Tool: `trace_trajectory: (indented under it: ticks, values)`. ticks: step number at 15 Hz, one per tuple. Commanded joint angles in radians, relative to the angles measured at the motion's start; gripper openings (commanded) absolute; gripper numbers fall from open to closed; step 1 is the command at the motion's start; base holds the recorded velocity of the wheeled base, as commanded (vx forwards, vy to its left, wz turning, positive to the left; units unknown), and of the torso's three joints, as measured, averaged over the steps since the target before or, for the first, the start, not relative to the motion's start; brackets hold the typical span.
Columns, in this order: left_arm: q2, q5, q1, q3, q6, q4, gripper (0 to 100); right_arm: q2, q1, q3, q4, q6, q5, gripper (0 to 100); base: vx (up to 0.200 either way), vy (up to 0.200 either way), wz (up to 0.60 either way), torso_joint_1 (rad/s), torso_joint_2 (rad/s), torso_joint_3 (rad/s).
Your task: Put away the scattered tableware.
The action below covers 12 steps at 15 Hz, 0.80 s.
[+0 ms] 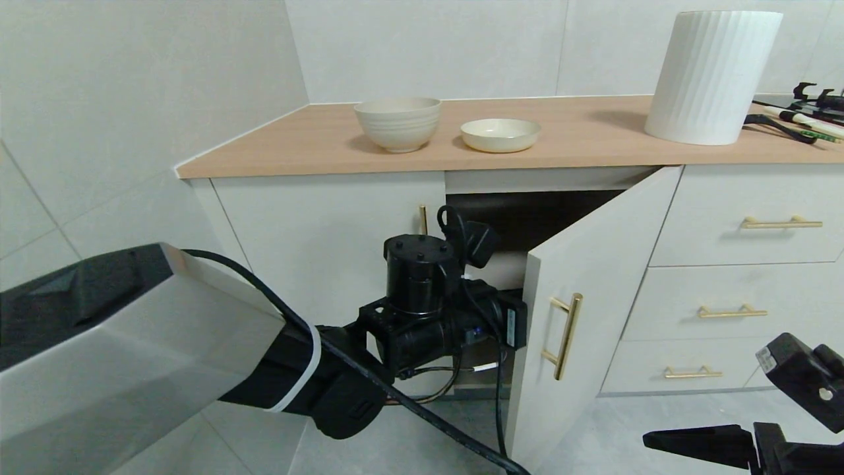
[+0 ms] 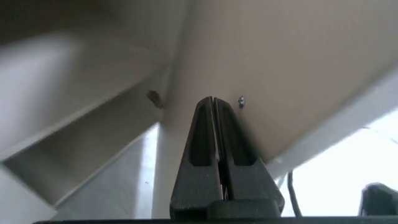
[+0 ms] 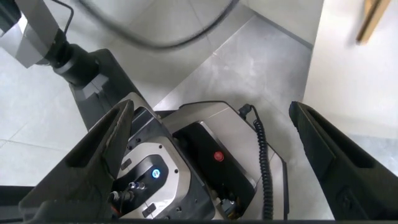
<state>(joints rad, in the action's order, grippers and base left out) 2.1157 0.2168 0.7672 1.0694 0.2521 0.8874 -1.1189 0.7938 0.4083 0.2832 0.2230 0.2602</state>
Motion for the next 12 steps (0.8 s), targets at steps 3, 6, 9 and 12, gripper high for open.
trace_trajectory:
  ticks: [3,6,9,12]
  values:
    - [-0.053,0.003,0.106,-0.032,0.006,0.01,0,0.008,0.019,-0.002,0.001,-0.001,0.001,100,0.0,0.0,0.0,0.0,0.0,0.0]
    - [-0.177,0.279,0.179,-0.124,0.075,0.007,0,0.047,0.084,-0.023,-0.001,-0.004,0.005,100,0.0,0.0,0.0,0.0,0.0,0.0]
    - [-0.178,0.23,0.106,-0.127,0.09,0.007,0,0.05,0.084,-0.023,-0.001,-0.004,0.016,100,0.0,0.0,0.0,0.0,0.0,0.0]
    - [-0.188,0.173,0.023,-0.14,0.088,0.002,0,0.036,0.079,-0.013,0.002,-0.001,0.007,100,0.0,0.0,0.0,0.0,0.0,0.0]
